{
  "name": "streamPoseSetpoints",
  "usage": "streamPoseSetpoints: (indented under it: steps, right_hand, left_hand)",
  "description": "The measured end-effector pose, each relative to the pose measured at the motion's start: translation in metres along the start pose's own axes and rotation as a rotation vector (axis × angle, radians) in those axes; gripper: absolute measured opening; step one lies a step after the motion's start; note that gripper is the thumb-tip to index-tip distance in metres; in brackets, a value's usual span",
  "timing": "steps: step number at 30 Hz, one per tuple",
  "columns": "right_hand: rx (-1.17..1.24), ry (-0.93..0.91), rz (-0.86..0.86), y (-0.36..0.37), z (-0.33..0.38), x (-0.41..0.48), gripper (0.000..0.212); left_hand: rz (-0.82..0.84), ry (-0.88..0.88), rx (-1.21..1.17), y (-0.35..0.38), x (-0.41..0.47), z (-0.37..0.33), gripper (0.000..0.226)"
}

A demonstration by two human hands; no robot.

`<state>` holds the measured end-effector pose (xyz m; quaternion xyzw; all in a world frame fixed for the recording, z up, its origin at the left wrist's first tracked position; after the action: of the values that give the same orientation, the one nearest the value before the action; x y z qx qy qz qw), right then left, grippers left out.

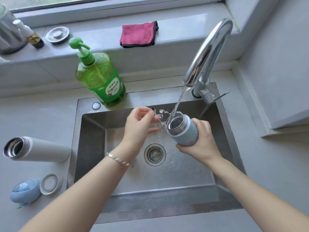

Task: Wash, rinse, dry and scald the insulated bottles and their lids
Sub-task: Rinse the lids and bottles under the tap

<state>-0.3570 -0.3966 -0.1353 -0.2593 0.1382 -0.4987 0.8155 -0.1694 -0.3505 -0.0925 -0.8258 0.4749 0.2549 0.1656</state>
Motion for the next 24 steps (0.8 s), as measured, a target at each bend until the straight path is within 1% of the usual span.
streamPoseSetpoints:
  steps: [4,6,11,16,20,23,24]
  right_hand:
    - [0.196,0.015,0.012,0.025,-0.002,-0.003,0.074]
    - [0.242,0.004,0.000,0.036,-0.002,-0.001,0.075]
    - [0.282,0.036,-0.022,0.042,-0.002,0.001,0.075]
    - [0.197,0.048,-0.005,0.032,-0.004,-0.004,0.075]
    - [0.114,-0.003,0.078,0.039,0.012,-0.003,0.075]
    - [0.069,0.049,0.018,0.032,0.011,0.002,0.077]
    - [0.035,0.055,0.032,0.031,0.012,0.002,0.077]
  left_hand:
    - [0.239,0.050,0.283,0.006,-0.011,0.021,0.034]
    - [0.275,0.092,0.383,0.011,-0.019,0.028,0.042]
    - [0.217,0.164,0.431,0.008,-0.019,0.029,0.047]
    - [0.191,0.137,0.430,-0.001,-0.018,0.039,0.047]
    - [0.091,0.090,0.402,-0.028,-0.019,0.050,0.036]
    - [0.047,0.067,0.418,-0.046,-0.021,0.057,0.029]
    - [0.036,0.066,0.419,-0.051,-0.022,0.059,0.028]
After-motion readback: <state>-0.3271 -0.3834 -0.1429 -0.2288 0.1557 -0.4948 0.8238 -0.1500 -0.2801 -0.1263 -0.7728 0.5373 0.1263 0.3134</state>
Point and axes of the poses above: each hand's wrist, its own x-axis towards the middle knuckle, its own y-axis out of the palm, z = x × y, the point moved 8 cm from there along x, towards the middle knuckle, and after that the axes turned 11 degrees about -y, right-handed, at the moved point
